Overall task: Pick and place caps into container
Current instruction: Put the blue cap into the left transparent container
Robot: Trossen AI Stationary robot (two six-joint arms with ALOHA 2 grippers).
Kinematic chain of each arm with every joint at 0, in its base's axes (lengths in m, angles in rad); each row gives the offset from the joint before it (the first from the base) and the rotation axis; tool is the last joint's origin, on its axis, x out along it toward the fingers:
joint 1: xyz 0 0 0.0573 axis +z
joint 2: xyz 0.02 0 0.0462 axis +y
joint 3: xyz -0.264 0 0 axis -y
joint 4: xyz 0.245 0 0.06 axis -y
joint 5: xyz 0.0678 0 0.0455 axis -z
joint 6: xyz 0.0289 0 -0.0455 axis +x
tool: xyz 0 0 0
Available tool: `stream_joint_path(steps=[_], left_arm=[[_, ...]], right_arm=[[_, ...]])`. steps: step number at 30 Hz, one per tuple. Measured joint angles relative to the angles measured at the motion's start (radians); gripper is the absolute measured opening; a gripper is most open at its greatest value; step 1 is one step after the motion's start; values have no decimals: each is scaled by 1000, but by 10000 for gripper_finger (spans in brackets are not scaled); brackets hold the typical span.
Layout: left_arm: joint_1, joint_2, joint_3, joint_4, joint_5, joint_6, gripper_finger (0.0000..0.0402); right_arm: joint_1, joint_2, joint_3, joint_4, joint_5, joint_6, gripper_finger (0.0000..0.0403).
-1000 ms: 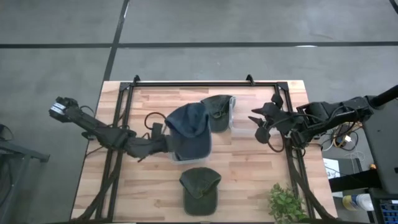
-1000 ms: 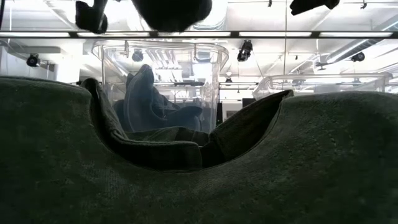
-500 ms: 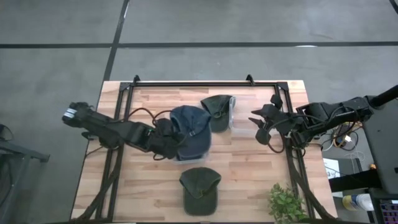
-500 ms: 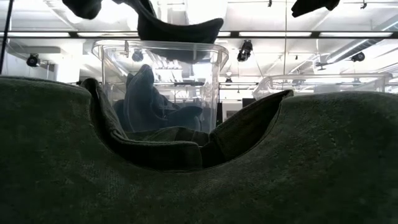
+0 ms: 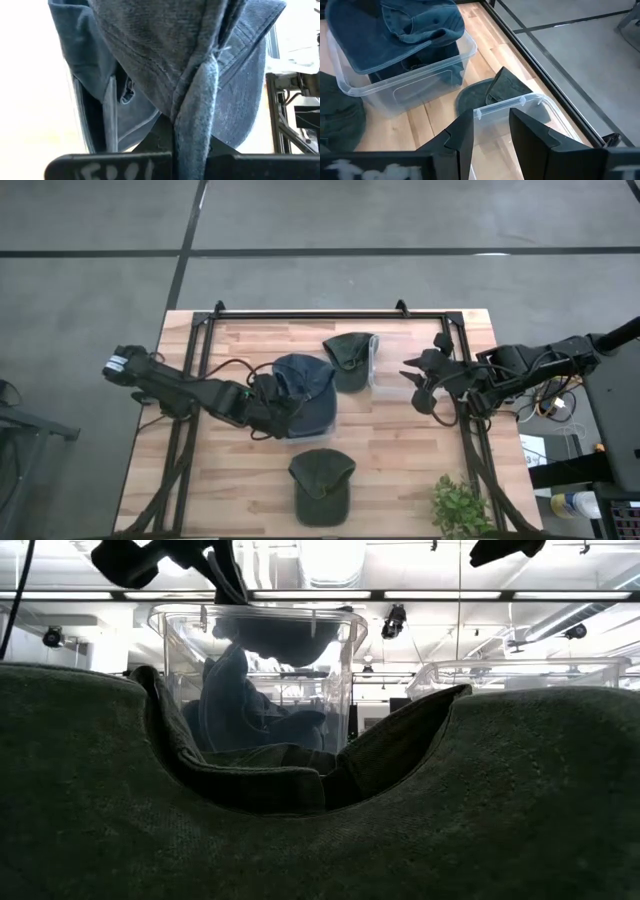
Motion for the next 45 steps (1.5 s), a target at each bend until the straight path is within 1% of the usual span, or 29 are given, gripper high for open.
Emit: stream_joint_path(steps=[9,15,24,32,37,45], left_arm=[[14,-11,-83,84,11,-4,9],[16,-11,-91,97,17,4,44],[16,-11,-94,96,14,53,51],[16,-11,-98,96,4,69,55],[18,-11,-98,97,-46,55,80],[18,-12,-98,96,-32,57,143]], right_arm=[[0,0,0,3,-2,0,129],[0,0,0,10,-2,0,128],[0,0,0,42,-1,0,116],[0,0,0,47,-1,0,123],[0,0,0,53,-1,0,125],[0,1,0,53,-22,-4,114]])
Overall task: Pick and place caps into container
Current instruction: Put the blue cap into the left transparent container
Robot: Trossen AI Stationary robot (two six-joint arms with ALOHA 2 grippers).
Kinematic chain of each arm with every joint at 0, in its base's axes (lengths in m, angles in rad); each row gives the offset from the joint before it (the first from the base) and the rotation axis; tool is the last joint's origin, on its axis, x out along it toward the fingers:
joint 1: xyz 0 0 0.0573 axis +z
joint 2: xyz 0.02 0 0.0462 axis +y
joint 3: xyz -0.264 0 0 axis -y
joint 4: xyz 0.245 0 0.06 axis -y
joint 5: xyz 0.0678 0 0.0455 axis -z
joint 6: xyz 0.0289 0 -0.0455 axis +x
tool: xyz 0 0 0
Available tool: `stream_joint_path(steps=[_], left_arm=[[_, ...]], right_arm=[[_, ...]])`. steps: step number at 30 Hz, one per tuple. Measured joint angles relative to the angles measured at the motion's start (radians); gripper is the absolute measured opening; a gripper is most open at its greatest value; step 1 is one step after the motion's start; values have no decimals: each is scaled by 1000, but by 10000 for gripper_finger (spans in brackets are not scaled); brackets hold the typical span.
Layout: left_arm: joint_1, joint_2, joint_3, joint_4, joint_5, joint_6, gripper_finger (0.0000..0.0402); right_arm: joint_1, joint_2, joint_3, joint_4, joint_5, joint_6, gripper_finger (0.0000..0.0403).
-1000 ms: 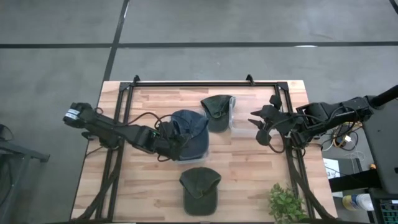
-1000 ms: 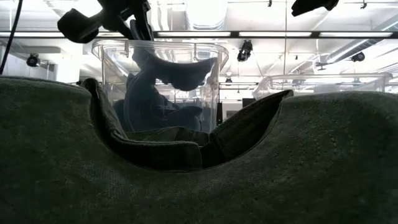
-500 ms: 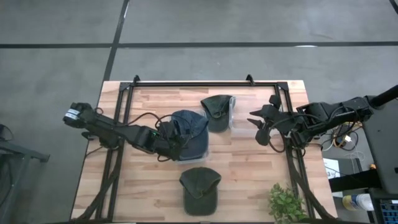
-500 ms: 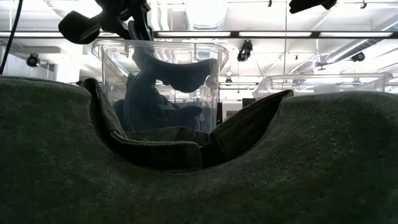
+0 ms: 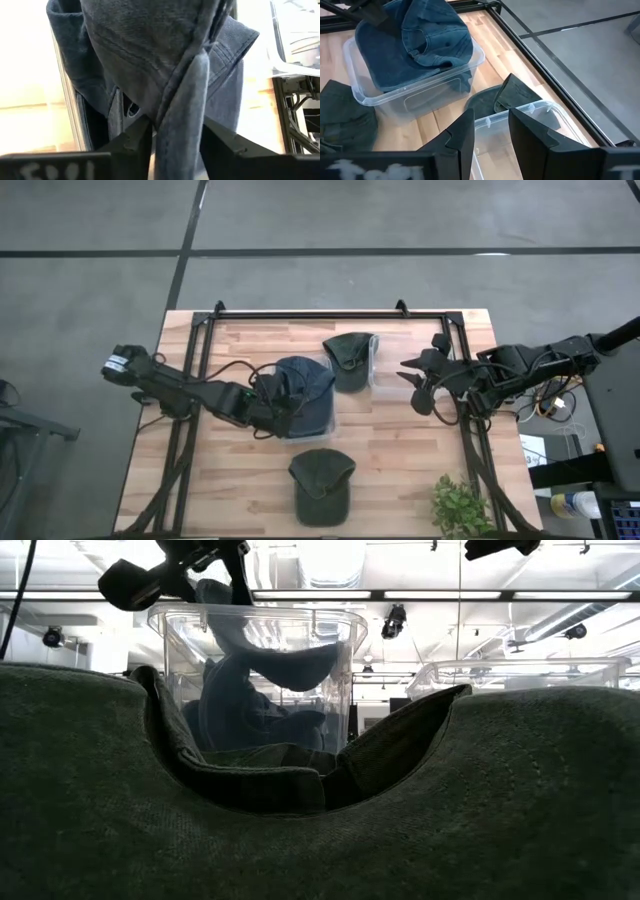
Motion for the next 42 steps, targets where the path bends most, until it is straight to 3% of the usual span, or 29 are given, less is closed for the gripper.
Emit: stream_joint_path(steps=[8,14,18,21,23,27,35,42], left_arm=[[0,-82,24,-72,45,27,176],[0,-184,54,-56,-48,82,177],[1,-205,82,135,-112,311,177],[9,-176,83,329,-112,512,177],[20,-144,83,351,-77,557,177],[36,-92,88,195,-3,472,177],[60,-34,181,-122,2,403,177],[138,32,177,-290,162,408,177]], right_arm=[[0,0,0,0,-1,-3,120],[0,0,-13,-1,-4,-3,126],[0,0,-20,0,-3,5,128],[0,0,-22,1,-3,13,125],[0,0,-22,2,-3,15,122],[0,0,-22,4,-3,15,117],[-1,0,-22,7,-2,14,112],[-1,0,-22,7,0,15,111]])
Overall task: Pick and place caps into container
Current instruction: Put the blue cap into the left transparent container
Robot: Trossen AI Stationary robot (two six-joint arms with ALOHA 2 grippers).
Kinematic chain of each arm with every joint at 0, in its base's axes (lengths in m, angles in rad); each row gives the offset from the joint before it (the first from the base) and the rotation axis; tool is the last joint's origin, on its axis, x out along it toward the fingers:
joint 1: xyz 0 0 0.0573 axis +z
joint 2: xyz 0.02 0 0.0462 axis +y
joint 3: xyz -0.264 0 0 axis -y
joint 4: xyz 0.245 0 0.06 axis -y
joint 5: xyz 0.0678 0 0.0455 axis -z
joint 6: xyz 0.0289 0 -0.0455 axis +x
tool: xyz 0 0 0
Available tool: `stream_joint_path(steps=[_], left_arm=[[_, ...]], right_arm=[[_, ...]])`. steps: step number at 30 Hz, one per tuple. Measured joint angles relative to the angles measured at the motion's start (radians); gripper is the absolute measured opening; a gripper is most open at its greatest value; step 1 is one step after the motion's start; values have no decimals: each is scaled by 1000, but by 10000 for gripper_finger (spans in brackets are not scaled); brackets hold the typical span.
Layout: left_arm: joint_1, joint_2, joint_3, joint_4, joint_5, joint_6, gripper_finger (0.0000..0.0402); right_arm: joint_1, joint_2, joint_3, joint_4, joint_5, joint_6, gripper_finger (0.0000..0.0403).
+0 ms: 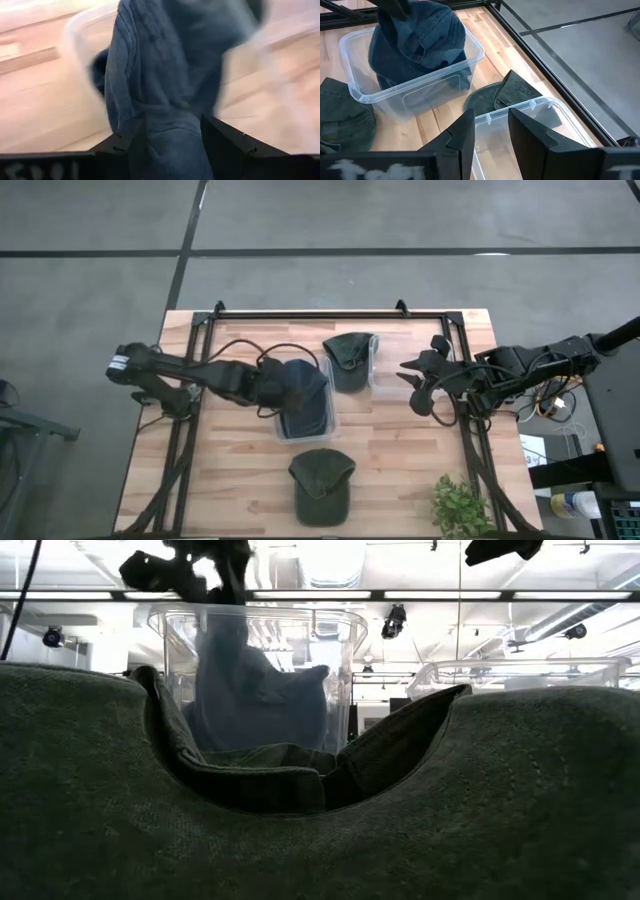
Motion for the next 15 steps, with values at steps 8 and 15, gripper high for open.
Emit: stream_joint_path(steps=[8,15], left_arm=[[118,37,0,18,109,165,177],[201,96,0,30,223,287,177]], right_arm=[[0,-1,0,0,0,24,111],[0,-1,0,0,0,27,111]])
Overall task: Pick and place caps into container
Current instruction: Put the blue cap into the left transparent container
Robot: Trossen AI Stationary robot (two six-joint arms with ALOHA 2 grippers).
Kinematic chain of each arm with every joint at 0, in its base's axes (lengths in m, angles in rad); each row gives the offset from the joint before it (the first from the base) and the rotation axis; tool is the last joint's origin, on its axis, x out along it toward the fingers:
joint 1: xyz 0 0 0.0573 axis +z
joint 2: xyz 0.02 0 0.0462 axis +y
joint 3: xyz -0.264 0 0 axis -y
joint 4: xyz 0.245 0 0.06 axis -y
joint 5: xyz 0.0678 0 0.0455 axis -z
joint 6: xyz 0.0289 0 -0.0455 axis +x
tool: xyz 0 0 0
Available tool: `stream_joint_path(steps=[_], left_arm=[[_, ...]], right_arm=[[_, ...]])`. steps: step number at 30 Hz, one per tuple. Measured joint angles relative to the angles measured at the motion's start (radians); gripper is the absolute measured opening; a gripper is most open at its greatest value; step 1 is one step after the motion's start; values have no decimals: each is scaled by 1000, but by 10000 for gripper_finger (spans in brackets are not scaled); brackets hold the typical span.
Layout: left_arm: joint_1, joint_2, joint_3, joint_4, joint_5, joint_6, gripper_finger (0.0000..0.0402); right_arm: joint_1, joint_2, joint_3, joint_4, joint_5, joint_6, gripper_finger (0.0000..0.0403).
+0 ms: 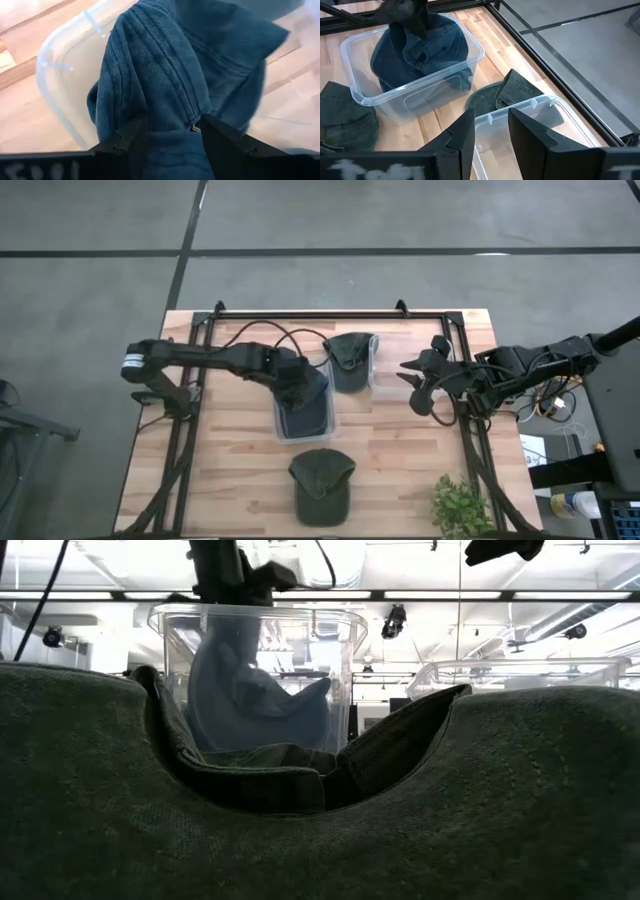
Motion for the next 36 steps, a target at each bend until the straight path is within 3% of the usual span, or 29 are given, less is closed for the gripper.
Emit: stream_joint_path(steps=[22,36], left_arm=[[41,212,121,-55,73,161,177],[38,112,209,-69,49,171,177]], right_arm=[[0,0,0,-2,-3,1,111],[0,0,0,-2,-3,0,111]])
